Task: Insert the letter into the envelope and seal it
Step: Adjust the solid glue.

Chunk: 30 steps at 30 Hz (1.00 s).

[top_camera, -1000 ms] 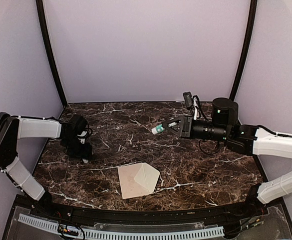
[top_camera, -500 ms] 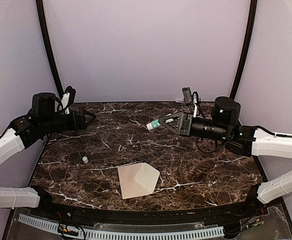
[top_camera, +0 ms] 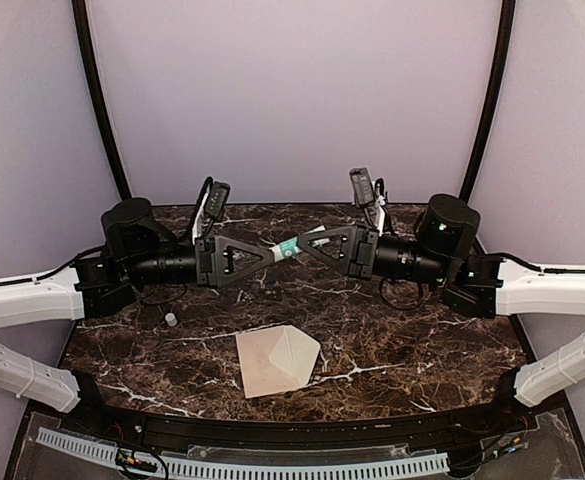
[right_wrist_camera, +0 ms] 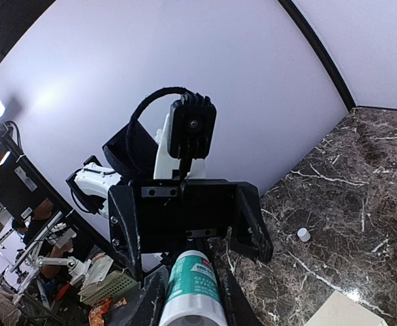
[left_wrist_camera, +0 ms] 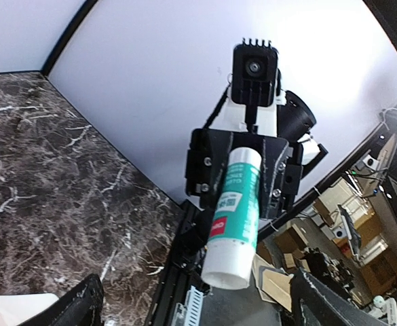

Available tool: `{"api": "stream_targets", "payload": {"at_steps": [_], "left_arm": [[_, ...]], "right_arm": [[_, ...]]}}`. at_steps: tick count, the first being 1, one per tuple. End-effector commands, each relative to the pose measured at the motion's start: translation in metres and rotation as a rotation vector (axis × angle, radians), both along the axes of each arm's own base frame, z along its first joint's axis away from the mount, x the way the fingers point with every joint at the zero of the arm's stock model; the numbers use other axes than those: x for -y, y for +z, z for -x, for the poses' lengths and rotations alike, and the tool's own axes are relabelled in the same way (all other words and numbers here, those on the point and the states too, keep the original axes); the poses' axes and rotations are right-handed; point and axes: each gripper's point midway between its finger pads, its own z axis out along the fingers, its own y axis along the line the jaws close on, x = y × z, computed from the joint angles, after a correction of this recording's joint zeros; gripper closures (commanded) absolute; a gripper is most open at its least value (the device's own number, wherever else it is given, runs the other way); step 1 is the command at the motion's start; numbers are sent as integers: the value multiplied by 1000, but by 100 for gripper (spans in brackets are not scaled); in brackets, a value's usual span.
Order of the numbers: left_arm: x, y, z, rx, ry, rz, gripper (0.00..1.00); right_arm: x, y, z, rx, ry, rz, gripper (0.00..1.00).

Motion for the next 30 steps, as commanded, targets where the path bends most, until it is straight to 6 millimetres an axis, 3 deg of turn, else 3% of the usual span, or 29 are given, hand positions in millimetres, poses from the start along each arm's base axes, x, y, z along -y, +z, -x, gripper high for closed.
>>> {"api": "stream_targets", "payload": {"at_steps": [1, 4, 9, 12, 19, 24, 30], "left_arm": [[13, 43, 20, 59, -109, 142, 6], [18, 45, 23, 46, -139, 170, 16], [22, 41, 26, 22, -171, 190, 42], [22, 42, 25, 14, -173, 204, 47], [24, 40, 22, -4, -156, 205, 74], [23, 36, 19, -26, -141, 193, 90], [22, 24, 18, -51, -126, 136, 98]], "right_arm": [[-4, 29, 7, 67, 23, -79, 100], [-5, 29, 7, 66, 24, -80, 100], [-6, 28, 8, 65, 30, -78, 100], [-7, 28, 9, 65, 34, -77, 100], [-5, 25, 8, 62, 27, -70, 100], [-3, 21, 8, 57, 18, -62, 84], [9, 14, 3, 59, -34, -23, 34]]}}
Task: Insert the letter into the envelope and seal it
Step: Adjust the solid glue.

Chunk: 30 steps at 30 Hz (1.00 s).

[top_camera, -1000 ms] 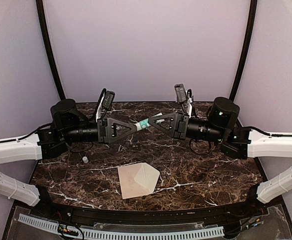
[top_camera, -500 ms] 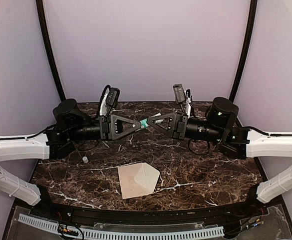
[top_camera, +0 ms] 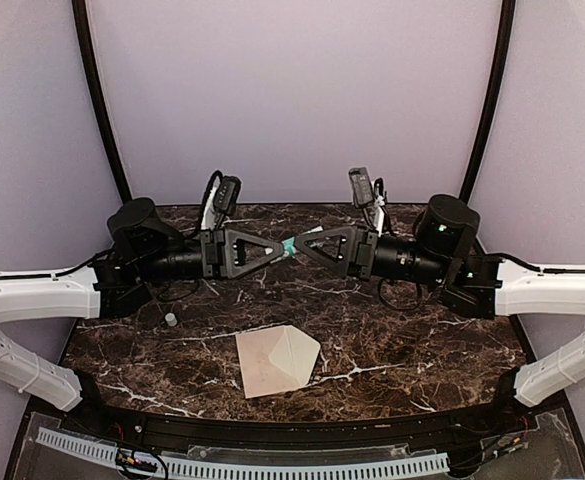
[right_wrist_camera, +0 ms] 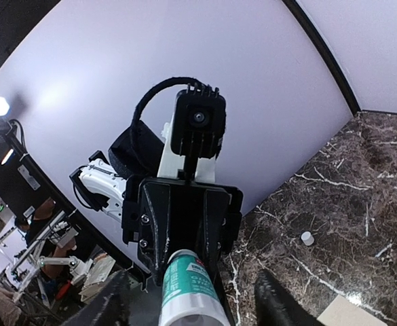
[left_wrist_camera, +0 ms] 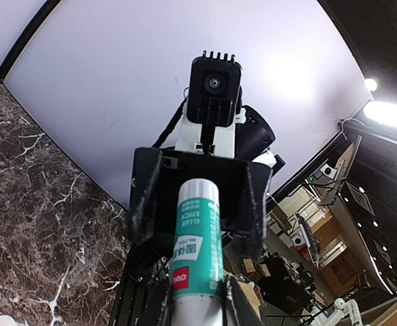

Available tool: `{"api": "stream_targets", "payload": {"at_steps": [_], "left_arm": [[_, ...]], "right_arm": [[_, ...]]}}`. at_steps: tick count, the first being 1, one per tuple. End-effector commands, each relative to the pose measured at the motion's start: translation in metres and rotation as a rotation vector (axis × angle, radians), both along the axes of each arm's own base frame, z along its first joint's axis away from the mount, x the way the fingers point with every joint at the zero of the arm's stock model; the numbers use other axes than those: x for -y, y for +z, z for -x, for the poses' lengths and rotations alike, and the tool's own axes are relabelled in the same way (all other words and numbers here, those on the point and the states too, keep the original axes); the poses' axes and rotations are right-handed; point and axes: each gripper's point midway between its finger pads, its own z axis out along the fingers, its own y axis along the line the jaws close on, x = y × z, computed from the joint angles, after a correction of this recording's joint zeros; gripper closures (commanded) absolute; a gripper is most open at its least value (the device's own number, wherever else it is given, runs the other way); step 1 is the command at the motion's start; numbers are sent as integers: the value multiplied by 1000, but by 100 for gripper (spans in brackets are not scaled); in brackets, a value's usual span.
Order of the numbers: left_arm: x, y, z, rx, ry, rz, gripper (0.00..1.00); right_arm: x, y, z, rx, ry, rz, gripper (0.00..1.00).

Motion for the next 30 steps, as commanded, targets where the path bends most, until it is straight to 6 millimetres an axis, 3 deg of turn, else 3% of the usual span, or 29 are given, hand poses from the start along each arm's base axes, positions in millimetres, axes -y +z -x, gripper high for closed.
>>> {"api": "stream_targets", "payload": {"at_steps": [1, 2, 5, 7, 10, 14, 23, 30], "left_arm": [[-5, -6, 4, -8, 9, -62, 98], [-7, -4, 5, -3, 16, -72, 98], [-13, -24, 4, -37, 32, -200, 98], [-19, -38, 4, -64, 31, -285, 98], [-24, -59, 8, -96, -3, -404, 98], [-29, -90, 25, -199, -108, -563, 98], [-29, -100, 51, -326, -273, -609, 99], [-29, -101, 57, -372, -315, -613, 99]], "right_arm": [[19, 1, -6, 38, -84, 37, 28], [25, -2, -10, 43, -117, 67, 21], [45, -12, -18, 97, -200, 169, 10], [53, -14, -14, 171, -203, 235, 9], [52, -35, -6, 239, -146, 391, 11], [38, -62, 12, 304, -57, 563, 14], [-3, -92, 48, 464, 44, 711, 21], [-24, -121, 55, 523, 74, 813, 44]]}}
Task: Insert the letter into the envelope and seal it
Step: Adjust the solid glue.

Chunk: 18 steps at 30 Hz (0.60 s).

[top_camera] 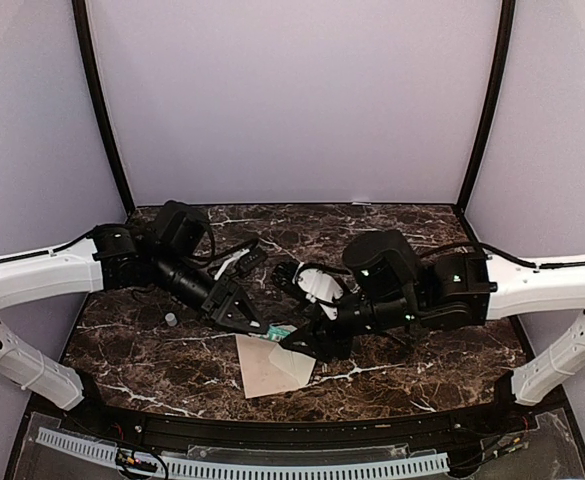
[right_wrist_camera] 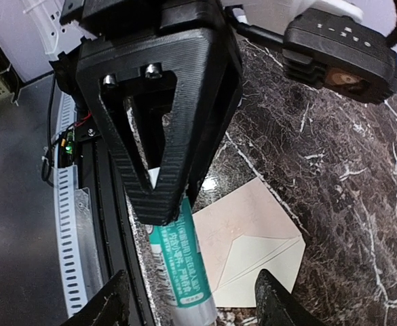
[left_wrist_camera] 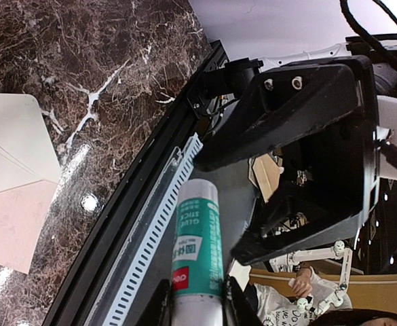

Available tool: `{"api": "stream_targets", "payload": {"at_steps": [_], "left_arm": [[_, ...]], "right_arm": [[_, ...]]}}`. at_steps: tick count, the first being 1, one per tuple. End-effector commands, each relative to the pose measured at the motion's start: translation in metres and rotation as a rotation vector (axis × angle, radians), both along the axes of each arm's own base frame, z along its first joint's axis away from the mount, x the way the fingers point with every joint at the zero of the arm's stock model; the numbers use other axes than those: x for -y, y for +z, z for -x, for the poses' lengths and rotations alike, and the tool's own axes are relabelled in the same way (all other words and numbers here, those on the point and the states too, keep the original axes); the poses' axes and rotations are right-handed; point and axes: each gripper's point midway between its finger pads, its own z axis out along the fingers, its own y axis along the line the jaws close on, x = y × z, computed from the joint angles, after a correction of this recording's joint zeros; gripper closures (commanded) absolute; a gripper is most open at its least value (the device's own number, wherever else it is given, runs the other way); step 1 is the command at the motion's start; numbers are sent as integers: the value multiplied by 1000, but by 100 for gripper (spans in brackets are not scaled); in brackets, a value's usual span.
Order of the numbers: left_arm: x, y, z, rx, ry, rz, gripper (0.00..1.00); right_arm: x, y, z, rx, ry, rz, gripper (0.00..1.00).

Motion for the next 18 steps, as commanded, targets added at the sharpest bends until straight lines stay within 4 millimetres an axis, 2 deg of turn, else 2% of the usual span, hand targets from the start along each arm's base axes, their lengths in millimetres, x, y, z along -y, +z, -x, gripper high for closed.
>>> {"api": "stream_targets", "payload": {"at_steps": [1, 5, 12, 14, 15, 16, 17, 18], "left_arm": [[0, 16, 9, -27, -51, 35, 99], [0, 17, 11, -36, -58, 38, 99], [1, 14, 4, -4, -27, 35, 95], [1, 15, -1, 20, -1, 42, 82], [2, 17, -4, 37, 13, 52, 69], [1, 20, -9, 66, 38, 56, 62], [2, 22, -13, 93, 53, 72, 50], [1, 27, -18, 133, 85, 82, 43]], "right_arm": [[-13, -2, -1, 75, -1, 35, 46], [-21, -9, 1, 87, -4, 57, 57], [-26, -4, -1, 85, -40, 11, 91], [-27, 0, -3, 70, -71, -27, 96], [-27, 0, -5, 62, -91, -40, 97], [-26, 1, -8, 52, -118, -59, 98], [-25, 2, -10, 41, -145, -80, 100], [-25, 3, -12, 28, -168, -105, 100]]}}
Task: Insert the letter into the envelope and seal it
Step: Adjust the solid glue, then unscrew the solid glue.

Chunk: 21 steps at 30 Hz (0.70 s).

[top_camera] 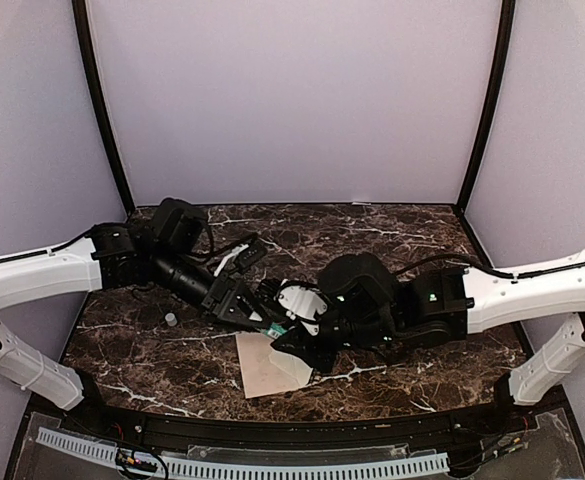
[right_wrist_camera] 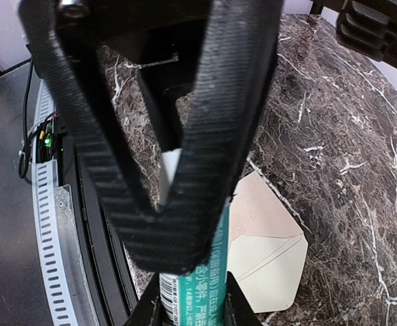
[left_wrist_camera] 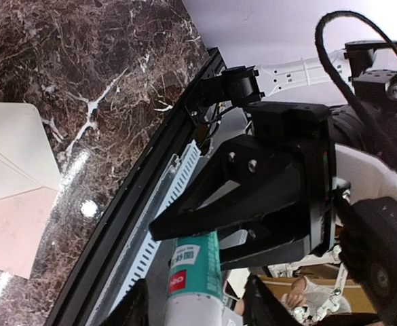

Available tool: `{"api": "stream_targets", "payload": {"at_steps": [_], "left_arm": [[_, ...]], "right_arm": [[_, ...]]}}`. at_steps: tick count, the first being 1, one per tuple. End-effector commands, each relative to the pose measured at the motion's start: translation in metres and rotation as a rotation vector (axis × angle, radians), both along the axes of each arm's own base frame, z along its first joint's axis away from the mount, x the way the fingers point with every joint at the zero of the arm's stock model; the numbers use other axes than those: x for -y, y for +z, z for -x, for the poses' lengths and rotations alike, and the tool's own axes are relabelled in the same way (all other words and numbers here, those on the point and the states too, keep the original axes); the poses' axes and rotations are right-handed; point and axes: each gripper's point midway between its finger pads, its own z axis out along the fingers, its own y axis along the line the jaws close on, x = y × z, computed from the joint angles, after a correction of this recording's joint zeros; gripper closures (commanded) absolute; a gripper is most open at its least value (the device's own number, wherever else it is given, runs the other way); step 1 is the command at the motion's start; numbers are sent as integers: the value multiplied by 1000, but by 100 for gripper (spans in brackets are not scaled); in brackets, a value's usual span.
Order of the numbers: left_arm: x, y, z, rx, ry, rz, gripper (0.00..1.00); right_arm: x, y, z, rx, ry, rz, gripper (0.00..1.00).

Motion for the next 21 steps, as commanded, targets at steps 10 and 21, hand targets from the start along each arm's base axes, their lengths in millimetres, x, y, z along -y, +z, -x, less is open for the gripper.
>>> {"api": "stream_targets", "payload": {"at_steps": [10, 21], "left_arm": [[-29, 87, -44, 564, 364, 418, 14], [-27, 103, -42, 580, 436, 583, 13]], "right_arm": [[-13, 79, -36, -226, -241, -599, 100], [-17, 113, -20, -329, -63, -769, 100]]}}
